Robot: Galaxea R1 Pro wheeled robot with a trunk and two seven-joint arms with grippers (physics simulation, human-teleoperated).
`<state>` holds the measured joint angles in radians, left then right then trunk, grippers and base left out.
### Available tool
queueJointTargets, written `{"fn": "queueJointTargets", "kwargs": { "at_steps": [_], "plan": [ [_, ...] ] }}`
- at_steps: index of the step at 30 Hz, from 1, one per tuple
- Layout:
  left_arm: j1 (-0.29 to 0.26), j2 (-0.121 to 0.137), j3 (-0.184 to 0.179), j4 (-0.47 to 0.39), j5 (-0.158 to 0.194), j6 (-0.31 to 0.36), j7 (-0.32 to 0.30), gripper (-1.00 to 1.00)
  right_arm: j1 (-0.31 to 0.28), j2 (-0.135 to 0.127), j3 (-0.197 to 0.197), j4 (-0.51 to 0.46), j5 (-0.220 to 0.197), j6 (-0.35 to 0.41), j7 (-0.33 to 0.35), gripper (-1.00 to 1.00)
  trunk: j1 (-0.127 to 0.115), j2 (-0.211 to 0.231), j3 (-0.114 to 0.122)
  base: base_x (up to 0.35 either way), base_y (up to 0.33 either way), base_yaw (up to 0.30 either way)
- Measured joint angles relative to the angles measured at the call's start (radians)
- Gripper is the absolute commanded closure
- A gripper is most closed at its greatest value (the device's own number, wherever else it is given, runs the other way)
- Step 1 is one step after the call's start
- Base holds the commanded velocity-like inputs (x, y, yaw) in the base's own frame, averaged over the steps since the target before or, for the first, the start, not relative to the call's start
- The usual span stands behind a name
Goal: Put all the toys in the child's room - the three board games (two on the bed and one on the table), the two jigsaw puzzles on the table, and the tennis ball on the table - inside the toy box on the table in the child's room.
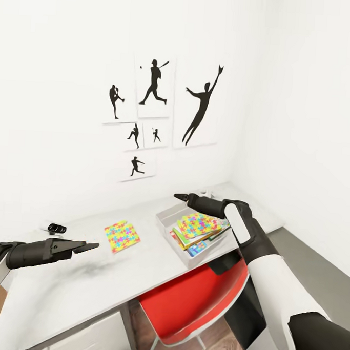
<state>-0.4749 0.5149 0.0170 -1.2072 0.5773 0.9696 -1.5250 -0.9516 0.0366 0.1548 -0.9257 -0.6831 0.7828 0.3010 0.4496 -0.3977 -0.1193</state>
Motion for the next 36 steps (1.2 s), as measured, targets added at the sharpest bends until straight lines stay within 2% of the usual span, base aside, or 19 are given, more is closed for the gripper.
{"fn": "queueJointTargets", "kwargs": {
  "at_steps": [6, 14, 24, 36],
  "plan": [
    [0.0, 0.0, 0.0, 0.0, 0.0, 0.0, 0.0, -1.0, 0.0, 0.005, 0.019, 0.001, 0.0, -0.001, -0.031, -1.0, 0.0, 0.0, 0.01, -0.18, 0.21, 0.142],
    [0.0, 0.0, 0.0, 0.0, 0.0, 0.0, 0.0, -1.0, 0.0, 0.007, 0.025, 0.004, -0.001, -0.002, -0.042, -1.0, 0.0, 0.0, 0.023, -0.15, 0.229, 0.142],
    [0.0, 0.0, 0.0, 0.0, 0.002, 0.0, 0.0, -1.0, 0.0, 0.008, 0.026, 0.007, -0.002, -0.004, -0.044, -1.0, 0.0, 0.0, 0.039, -0.026, 0.255, 0.143],
    [0.0, 0.0, 0.0, 0.0, 0.003, 0.0, 0.0, -1.0, 0.0, 0.029, 0.027, 0.037, -0.002, -0.009, -0.046, -1.0, 0.0, 0.0, 0.058, -0.001, 0.27, 0.146]
  ]
}}
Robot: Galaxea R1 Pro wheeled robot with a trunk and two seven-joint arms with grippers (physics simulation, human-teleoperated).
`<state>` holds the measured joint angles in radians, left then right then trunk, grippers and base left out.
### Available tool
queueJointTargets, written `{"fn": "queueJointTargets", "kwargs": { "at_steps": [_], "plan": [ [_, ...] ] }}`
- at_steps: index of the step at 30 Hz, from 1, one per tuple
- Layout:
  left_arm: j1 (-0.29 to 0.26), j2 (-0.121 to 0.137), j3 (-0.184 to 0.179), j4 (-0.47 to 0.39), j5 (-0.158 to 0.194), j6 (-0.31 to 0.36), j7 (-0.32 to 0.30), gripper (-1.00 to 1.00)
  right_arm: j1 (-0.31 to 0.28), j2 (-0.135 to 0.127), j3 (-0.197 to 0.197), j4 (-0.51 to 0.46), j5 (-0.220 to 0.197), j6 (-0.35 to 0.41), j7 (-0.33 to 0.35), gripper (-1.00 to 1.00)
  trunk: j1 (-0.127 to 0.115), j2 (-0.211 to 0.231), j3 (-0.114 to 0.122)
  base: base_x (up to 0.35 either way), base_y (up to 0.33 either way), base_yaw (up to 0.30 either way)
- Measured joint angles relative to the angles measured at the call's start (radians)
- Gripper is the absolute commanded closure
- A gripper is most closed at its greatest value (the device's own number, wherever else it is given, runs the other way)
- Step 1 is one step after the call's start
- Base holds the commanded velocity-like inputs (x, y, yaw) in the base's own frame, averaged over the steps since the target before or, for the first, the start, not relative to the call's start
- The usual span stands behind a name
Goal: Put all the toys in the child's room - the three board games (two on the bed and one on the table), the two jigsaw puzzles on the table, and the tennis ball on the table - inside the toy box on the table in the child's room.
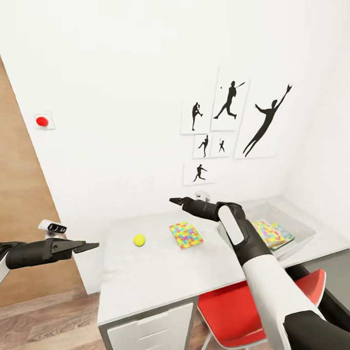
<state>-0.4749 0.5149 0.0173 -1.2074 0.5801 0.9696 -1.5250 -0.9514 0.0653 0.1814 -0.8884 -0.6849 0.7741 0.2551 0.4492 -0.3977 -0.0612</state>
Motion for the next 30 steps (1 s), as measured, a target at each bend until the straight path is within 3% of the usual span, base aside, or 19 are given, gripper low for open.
{"fn": "queueJointTargets", "kwargs": {
  "at_steps": [15, 30],
  "plan": [
    [0.0, 0.0, 0.0, 0.0, 0.0, 0.0, 0.001, -1.0, 0.001, 0.048, 0.006, 0.112, 0.023, -0.001, -0.136, -1.0, 0.0, 0.0, 0.024, 0.0, 0.086, 0.15],
    [0.0, 0.0, 0.0, 0.0, 0.001, 0.0, 0.001, -1.0, -0.026, 0.042, 0.006, 0.245, 0.042, -0.04, -0.148, -1.0, 0.0, -0.001, 0.046, 0.0, 0.001, 0.151]
  ]
}}
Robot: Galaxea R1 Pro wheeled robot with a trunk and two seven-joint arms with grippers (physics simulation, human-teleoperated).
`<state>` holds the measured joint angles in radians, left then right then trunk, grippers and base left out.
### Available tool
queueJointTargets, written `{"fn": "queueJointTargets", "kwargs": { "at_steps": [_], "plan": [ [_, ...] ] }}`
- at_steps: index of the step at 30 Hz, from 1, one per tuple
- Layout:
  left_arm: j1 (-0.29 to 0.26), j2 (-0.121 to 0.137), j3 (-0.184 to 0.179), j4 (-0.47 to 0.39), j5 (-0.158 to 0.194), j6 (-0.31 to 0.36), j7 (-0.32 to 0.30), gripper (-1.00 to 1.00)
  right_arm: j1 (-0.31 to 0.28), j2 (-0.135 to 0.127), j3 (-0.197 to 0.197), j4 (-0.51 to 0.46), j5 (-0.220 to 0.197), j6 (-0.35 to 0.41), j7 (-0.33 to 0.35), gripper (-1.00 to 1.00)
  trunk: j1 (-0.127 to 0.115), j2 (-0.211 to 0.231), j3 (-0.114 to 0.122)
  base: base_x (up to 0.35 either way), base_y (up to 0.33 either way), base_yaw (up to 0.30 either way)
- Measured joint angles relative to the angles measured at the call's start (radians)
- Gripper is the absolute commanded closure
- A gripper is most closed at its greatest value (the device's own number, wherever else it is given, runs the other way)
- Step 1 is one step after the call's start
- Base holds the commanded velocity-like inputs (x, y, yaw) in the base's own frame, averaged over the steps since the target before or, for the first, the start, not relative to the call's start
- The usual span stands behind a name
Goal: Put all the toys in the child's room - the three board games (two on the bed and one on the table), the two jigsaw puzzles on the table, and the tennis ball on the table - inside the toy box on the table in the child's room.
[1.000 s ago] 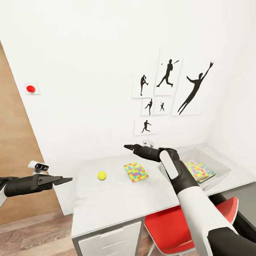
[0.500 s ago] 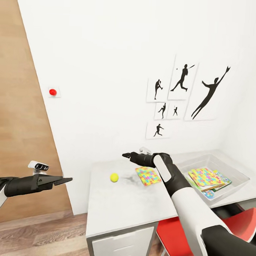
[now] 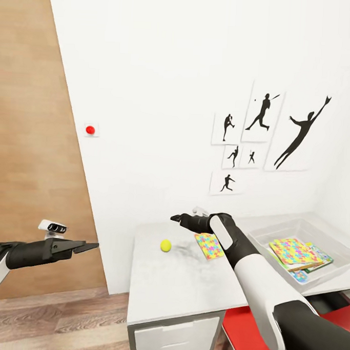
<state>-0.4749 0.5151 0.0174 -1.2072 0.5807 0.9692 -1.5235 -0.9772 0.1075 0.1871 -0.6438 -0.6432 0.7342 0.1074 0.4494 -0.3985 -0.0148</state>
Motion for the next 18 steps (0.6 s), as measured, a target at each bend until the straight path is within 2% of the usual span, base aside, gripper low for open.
{"fn": "queueJointTargets", "kwargs": {
  "at_steps": [7, 18],
  "plan": [
    [0.0, 0.0, 0.0, 0.0, 0.0, 0.0, 0.001, -1.0, -0.01, -0.007, 0.0, 0.01, 0.004, 0.005, -0.013, -1.0, 0.0, -0.001, 0.007, -0.003, 0.013, 0.109],
    [0.0, -0.001, 0.0, 0.001, 0.0, -0.001, 0.003, -1.0, -0.009, -0.01, 0.001, 0.007, 0.006, 0.005, -0.028, -1.0, 0.0, -0.001, 0.009, -0.013, 0.029, 0.014]
  ]
}}
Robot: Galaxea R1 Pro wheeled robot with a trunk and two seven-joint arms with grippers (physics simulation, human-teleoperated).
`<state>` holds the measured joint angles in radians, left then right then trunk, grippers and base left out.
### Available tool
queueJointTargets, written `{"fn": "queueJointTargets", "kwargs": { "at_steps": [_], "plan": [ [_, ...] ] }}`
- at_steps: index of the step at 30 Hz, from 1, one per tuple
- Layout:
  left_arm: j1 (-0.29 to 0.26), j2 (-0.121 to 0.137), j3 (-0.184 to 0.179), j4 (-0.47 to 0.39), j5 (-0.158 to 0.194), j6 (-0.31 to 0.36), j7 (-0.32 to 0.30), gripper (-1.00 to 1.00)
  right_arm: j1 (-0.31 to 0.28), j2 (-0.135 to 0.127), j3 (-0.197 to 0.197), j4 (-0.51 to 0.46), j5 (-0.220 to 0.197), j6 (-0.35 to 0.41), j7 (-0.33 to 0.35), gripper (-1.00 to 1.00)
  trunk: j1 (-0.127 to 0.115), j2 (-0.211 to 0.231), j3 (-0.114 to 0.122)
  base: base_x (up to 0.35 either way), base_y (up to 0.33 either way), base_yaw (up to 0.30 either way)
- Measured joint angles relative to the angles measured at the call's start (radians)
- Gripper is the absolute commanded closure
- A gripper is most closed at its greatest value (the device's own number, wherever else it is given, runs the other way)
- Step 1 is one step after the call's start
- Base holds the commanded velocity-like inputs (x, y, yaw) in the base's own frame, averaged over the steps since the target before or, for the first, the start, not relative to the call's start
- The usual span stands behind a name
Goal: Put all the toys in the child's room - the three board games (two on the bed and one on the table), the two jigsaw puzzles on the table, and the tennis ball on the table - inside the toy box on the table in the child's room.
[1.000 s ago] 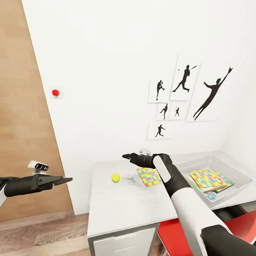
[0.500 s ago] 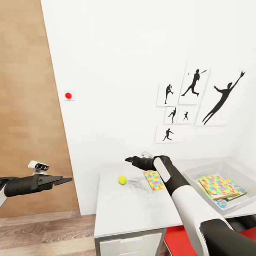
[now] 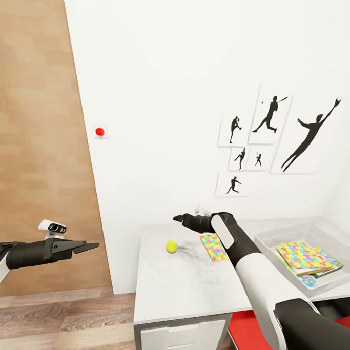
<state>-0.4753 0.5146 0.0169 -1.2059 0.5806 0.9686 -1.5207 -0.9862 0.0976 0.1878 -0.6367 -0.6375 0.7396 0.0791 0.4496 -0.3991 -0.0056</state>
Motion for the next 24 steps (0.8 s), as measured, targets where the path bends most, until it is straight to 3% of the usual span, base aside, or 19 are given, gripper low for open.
{"fn": "queueJointTargets", "kwargs": {
  "at_steps": [24],
  "plan": [
    [0.0, 0.0, 0.0, 0.0, 0.0, 0.0, 0.0, -1.0, 0.012, -0.001, -0.001, -0.012, -0.001, -0.002, -0.026, -1.0, 0.0, 0.0, 0.0, 0.0, 0.001, 0.0]
  ]
}}
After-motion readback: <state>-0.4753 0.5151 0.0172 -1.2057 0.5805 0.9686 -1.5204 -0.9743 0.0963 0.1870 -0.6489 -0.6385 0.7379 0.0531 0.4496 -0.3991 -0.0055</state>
